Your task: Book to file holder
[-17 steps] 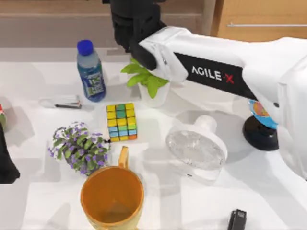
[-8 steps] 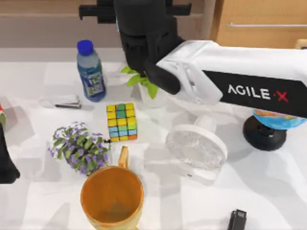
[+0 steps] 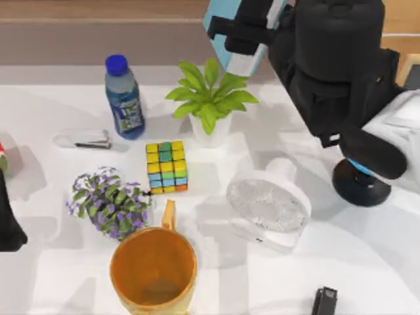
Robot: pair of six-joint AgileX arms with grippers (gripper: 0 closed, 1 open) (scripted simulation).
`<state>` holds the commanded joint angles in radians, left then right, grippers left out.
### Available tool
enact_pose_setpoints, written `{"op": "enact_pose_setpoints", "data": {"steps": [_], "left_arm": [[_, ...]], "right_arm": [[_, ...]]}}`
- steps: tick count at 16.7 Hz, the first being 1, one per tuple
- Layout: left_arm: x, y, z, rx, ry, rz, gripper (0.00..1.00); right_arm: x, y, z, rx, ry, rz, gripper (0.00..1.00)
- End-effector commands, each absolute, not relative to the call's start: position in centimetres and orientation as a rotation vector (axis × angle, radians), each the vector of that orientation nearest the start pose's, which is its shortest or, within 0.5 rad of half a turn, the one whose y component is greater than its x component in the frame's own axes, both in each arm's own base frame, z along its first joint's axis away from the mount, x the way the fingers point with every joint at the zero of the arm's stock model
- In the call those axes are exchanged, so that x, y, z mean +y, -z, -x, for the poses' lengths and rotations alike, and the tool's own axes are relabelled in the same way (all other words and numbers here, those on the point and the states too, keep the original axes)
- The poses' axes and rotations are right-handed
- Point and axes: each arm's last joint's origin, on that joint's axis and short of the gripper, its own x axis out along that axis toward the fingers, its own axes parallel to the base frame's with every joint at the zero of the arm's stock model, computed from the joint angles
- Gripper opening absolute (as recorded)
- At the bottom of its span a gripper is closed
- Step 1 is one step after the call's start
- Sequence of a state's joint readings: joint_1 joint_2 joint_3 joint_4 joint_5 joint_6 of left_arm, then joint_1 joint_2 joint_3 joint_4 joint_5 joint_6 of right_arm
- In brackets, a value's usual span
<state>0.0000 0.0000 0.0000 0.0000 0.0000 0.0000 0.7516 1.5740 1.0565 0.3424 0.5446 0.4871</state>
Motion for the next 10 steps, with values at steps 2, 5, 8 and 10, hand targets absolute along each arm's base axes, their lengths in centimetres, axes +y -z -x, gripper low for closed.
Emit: {"op": "enact_pose_setpoints", "data": {"steps": [2,5,8,10], "left_arm": [[-0.1,-16.0,-10.6,0.000,0.000,0.000,1.00],[-0.1,-16.0,-10.6,0.000,0.000,0.000,1.00],[-0.1,-16.0,-10.6,0.000,0.000,0.000,1.00],[-0.1,-16.0,-10.6,0.000,0.000,0.000,1.00]], "right_arm": [[19.6,-28.0,-26.8,0.178,-0.133,-0.454,0.00],[13.2,-27.7,-26.7,0.148,-0.021,-0.589,0.00],[6.9,-26.9,-26.9,0.100,0.112,-0.717,0.00],[3.0,-26.0,-27.1,0.075,0.201,-0.796,0.00]]}}
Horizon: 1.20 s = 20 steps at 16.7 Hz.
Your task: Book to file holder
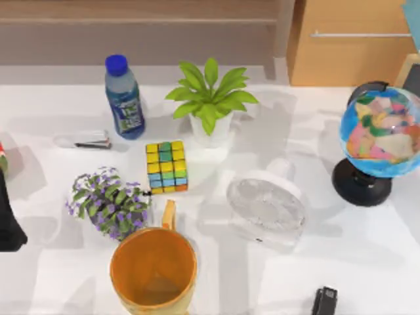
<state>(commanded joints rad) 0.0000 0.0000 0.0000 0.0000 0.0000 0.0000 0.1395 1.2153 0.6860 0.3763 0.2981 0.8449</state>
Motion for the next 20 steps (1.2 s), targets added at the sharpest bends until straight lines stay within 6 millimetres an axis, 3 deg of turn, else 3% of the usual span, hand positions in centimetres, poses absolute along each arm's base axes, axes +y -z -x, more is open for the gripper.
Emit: {"op": "enact_pose_setpoints", "data": {"steps": [5,10,15,20], "left_arm": [[-0.1,-16.0,-10.6,0.000,0.000,0.000,1.00],[-0.1,-16.0,-10.6,0.000,0.000,0.000,1.00],[-0.1,-16.0,-10.6,0.000,0.000,0.000,1.00],[-0.1,-16.0,-10.6,0.000,0.000,0.000,1.00]], "right_arm": [[-6.0,-22.6,-27.6,0.068,0.392,-1.000,0.00],[-12.8,-19.3,-29.3,0.098,0.426,-1.247,0.00],[-16.8,-16.8,-32.1,0.141,0.316,-1.460,0.00],[-17.7,-15.3,-34.1,0.193,0.225,-1.559,0.00]]}}
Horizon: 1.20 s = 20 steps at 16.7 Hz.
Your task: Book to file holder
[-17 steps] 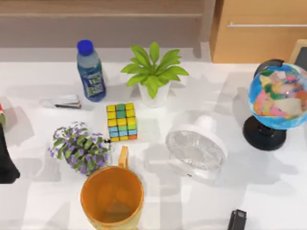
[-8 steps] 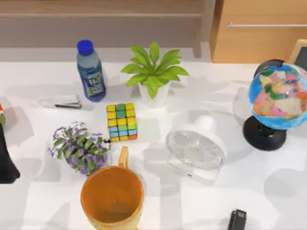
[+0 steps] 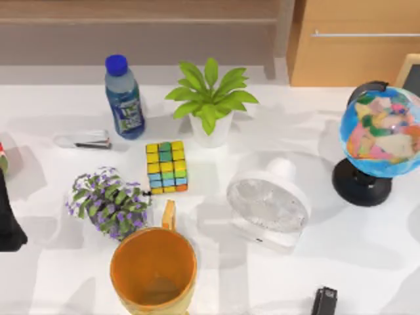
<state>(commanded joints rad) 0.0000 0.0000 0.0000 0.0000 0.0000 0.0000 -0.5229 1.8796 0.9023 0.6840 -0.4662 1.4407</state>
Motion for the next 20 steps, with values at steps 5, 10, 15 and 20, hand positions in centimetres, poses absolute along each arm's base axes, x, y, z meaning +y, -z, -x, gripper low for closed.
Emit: {"op": "enact_pose_setpoints", "data": {"steps": [5,10,15,20], "left_arm": [[-0.1,-16.0,-10.6,0.000,0.000,0.000,1.00],[-0.1,-16.0,-10.6,0.000,0.000,0.000,1.00],[-0.1,-16.0,-10.6,0.000,0.000,0.000,1.00],[-0.1,-16.0,-10.6,0.000,0.000,0.000,1.00]], "right_arm": [[-17.7,-15.3,-34.1,0.193,0.225,-1.559,0.00],[-17.7,-15.1,-35.1,0.195,0.226,-1.561,0.00],[-17.8,-15.0,-36.7,0.191,0.224,-1.560,0.00],[-17.8,-14.9,-37.0,0.193,0.225,-1.559,0.00]]}}
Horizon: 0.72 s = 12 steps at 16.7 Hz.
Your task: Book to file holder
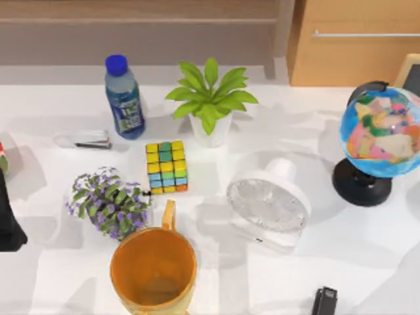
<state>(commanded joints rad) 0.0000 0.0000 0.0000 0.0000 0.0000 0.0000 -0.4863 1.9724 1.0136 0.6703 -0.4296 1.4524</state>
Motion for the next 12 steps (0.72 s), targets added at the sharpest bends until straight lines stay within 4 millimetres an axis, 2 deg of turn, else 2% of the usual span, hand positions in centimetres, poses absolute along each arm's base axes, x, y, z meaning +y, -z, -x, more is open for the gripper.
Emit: {"op": "enact_pose_setpoints", "data": {"steps": [12], "left_arm": [[-0.12,-16.00,-10.57,0.000,0.000,0.000,1.00]], "right_arm": [[-17.76,-14.87,-37.02,0.193,0.225,-1.559,0.90]]}}
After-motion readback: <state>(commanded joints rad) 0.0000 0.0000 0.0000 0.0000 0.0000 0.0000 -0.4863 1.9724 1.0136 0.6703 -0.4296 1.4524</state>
